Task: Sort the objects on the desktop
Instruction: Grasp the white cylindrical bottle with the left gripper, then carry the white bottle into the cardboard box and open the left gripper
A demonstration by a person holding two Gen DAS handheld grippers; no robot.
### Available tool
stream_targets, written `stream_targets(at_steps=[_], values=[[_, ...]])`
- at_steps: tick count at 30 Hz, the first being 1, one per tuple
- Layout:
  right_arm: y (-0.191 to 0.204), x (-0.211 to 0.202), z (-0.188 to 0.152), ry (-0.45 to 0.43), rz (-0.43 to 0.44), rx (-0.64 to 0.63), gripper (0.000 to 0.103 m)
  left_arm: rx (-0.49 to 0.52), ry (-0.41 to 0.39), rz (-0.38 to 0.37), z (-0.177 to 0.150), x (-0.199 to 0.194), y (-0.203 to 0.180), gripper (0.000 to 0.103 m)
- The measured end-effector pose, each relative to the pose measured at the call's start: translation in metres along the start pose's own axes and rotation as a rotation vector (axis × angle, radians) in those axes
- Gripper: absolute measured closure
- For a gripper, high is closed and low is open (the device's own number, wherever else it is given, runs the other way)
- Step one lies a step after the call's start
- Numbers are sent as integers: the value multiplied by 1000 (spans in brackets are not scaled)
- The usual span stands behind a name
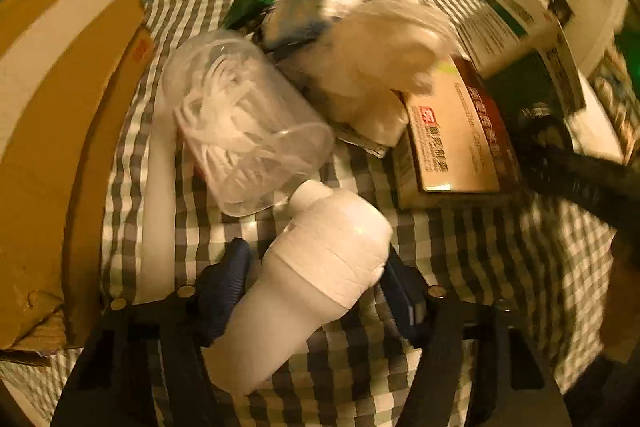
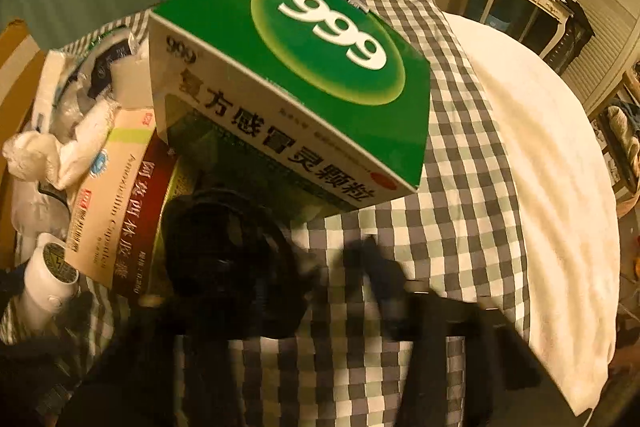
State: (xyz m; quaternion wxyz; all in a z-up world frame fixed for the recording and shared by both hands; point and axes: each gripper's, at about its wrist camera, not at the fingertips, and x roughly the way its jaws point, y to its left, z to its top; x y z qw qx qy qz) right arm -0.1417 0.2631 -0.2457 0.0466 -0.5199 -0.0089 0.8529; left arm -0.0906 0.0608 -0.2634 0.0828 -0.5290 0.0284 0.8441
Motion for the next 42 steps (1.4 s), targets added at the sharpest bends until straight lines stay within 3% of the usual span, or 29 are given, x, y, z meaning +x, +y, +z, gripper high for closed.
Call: stream_targets(at_steps=[3,6,11,16,19,24,28,31,35,42], values=[[2,-2,0,3,-19,3,84,7,-1,6,0,-5,0,51],[6,-7,-4,5,-28,-7,91,-6,-27,5,1,-19,2,52],[11,-37,-2,-89,-64,-28,91,-67,-119,-18,7,-46,13,52],[5,-60,-2,-135,-26,10,91,-89,-181,-9,27,-75,15,52],[4,-81,0,-188,-2,20,91,-88,-260,-21,39,-92,20,52],[-9,-104,20,-261,35,16,91,-86,-355,-45,43,-127,21,52],[-5,-134,11,-334,46,27,91,-112,-377,-58,42,-158,17,52],[-3,-157,4,-374,64,48,91,-79,-454,-67,37,-195,11,52],[0,-192,4,-426,82,55,91,-72,-511,-53,36,-219,23,51],[16,-239,10,-489,154,68,91,-104,-542,11,34,-241,52,52]])
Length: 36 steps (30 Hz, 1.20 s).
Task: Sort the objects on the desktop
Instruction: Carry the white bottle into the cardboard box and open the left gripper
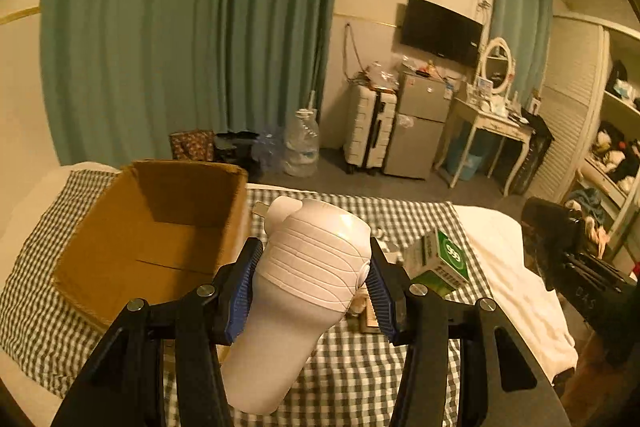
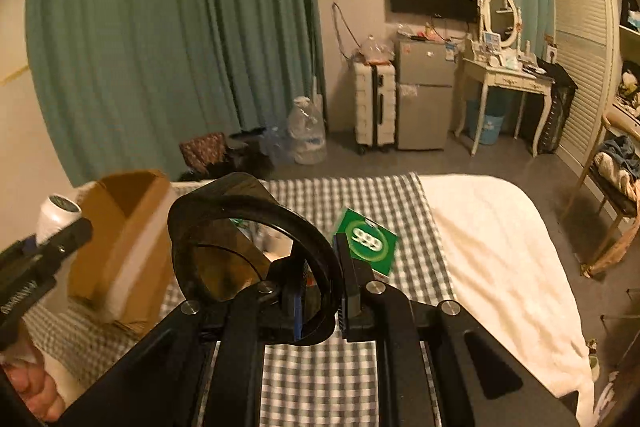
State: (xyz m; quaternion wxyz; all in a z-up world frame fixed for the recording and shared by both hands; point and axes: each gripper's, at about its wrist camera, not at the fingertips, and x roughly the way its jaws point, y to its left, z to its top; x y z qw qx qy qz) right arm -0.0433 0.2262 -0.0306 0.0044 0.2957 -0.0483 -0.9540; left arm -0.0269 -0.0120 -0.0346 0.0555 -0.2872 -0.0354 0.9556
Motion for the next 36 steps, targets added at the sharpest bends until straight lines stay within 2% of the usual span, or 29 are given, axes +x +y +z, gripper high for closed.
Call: stream_targets(at_steps=[6,11,16,17,21,23,25,31,36], values=[[29,-8,17,-8,72,-10,91,47,-48,44,22,-15,17,51],[64,-2,33,-7,144,-44,91,54,-46,78,29,-12,56,51],[105,16,36,7,189,-77,91,157,-92,196,4,-5,108,51],[114,20,35,6,197,-95,91,123,-78,232,-2,0,128,51],[147,39,24,23,210,-134,91,-78,-78,229,2,5,184,51],[168,52,18,42,224,-171,91,-131,-67,249,3,14,202,51],[186,63,13,52,232,-215,91,-176,-51,223,3,24,213,51],[229,92,5,88,269,-280,91,-129,-4,195,-3,55,211,51],[259,118,0,107,276,-327,91,-150,62,157,-7,74,224,51]])
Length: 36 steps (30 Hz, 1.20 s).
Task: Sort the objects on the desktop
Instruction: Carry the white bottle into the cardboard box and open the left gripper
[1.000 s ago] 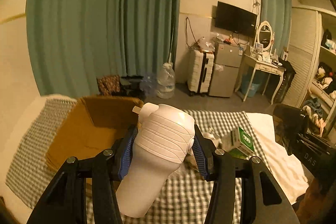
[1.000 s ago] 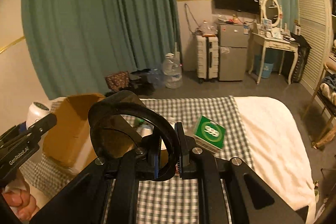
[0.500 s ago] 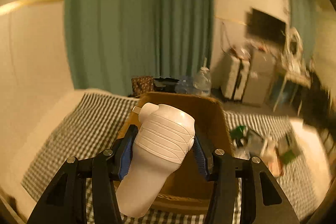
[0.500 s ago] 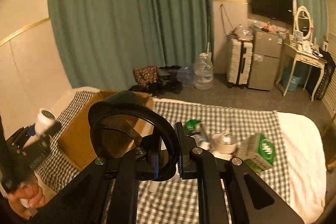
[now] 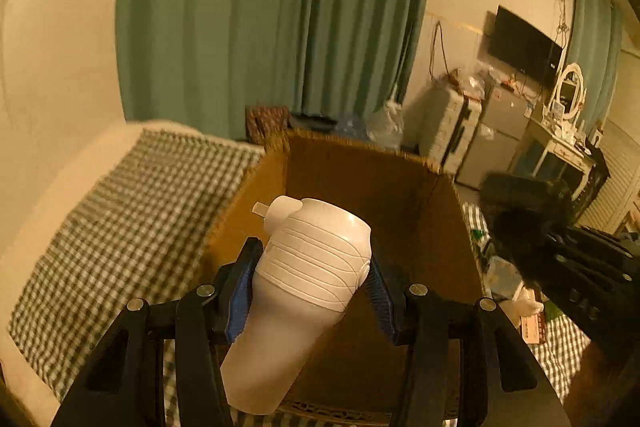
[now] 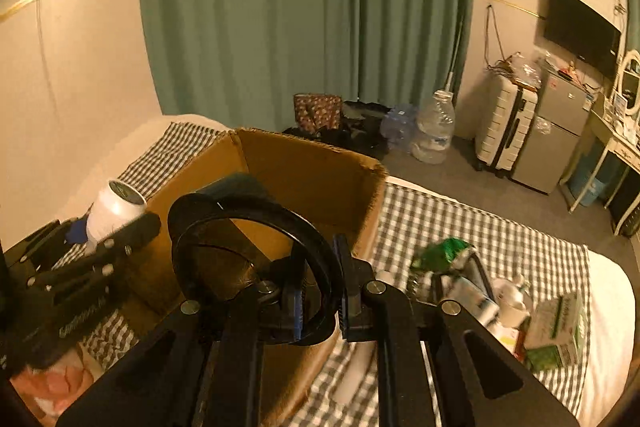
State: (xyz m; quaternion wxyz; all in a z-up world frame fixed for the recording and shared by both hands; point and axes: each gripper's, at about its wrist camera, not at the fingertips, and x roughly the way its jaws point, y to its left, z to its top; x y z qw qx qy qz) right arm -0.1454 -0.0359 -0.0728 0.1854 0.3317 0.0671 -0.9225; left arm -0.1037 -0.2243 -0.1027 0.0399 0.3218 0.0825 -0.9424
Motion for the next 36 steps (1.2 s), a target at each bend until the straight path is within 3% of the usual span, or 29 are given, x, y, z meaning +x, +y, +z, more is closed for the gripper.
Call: stream_targets(at_steps=[4,11,14,23,29,34,36], values=[[6,29,0,42,16,-4,91,9,44,39,-4,23,1,51],[18,70,1,122,22,-50,91,-33,143,45,-12,55,14,51],[23,82,-2,160,25,-67,91,-10,148,70,-13,60,12,51],[29,101,-14,236,2,-82,89,-22,174,46,-14,59,9,51],[30,100,-16,265,1,-98,70,-47,163,40,-8,51,10,46],[27,94,-14,279,-15,-78,66,-61,131,77,-4,43,14,28],[27,90,-13,273,-16,-88,53,-85,119,63,-2,39,18,25]])
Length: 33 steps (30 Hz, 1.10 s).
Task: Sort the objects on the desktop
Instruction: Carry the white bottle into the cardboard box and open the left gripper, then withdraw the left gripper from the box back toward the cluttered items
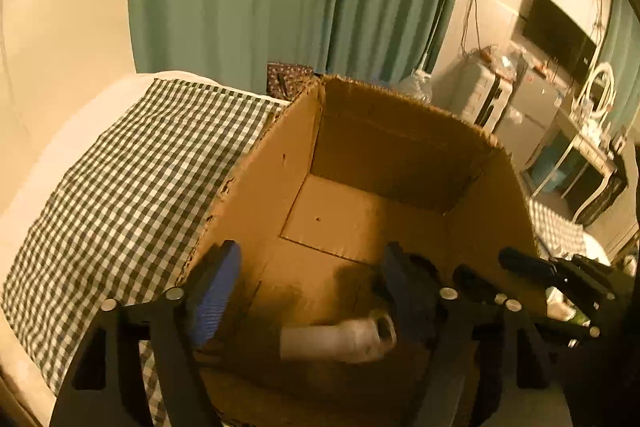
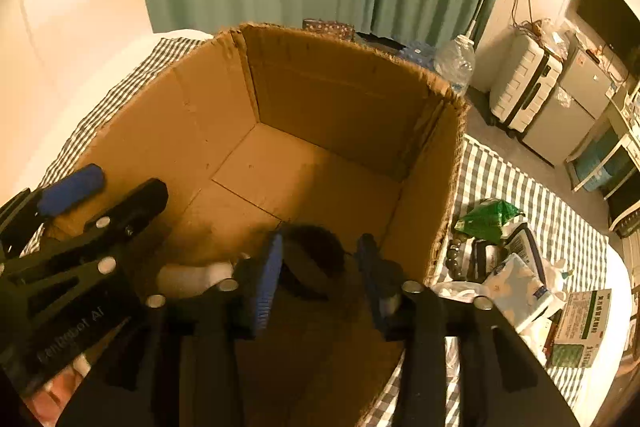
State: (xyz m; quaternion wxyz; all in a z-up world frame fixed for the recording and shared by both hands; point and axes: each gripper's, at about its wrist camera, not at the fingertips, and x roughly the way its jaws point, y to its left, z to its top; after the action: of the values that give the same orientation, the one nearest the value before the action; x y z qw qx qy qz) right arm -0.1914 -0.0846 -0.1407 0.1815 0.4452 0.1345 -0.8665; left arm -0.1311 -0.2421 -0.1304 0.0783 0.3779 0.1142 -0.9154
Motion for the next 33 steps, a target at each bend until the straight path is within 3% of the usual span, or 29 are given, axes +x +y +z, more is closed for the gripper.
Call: stream_targets(at_steps=[3,5,7,20,23,29,33], values=[[1,-8,-1,-21,-15,-15,52,-1,-12,14,5,-8,-2,22],[0,-14,-1,-33,-21,-4,52,-7,-36,-15,9,-20,-7,18],[-5,-20,0,-47,-30,20,52,-9,-80,-35,11,-33,-11,8],[-31,-83,-7,-212,-54,119,39,-56,-195,-39,17,-80,-21,3],[-39,-98,-12,-247,-58,140,37,-65,-219,-54,19,-92,-30,0],[-56,-130,-21,-321,-76,156,22,-55,-272,-74,18,-119,-58,0],[-65,-144,-27,-350,-84,149,20,-47,-295,-70,16,-127,-75,0]])
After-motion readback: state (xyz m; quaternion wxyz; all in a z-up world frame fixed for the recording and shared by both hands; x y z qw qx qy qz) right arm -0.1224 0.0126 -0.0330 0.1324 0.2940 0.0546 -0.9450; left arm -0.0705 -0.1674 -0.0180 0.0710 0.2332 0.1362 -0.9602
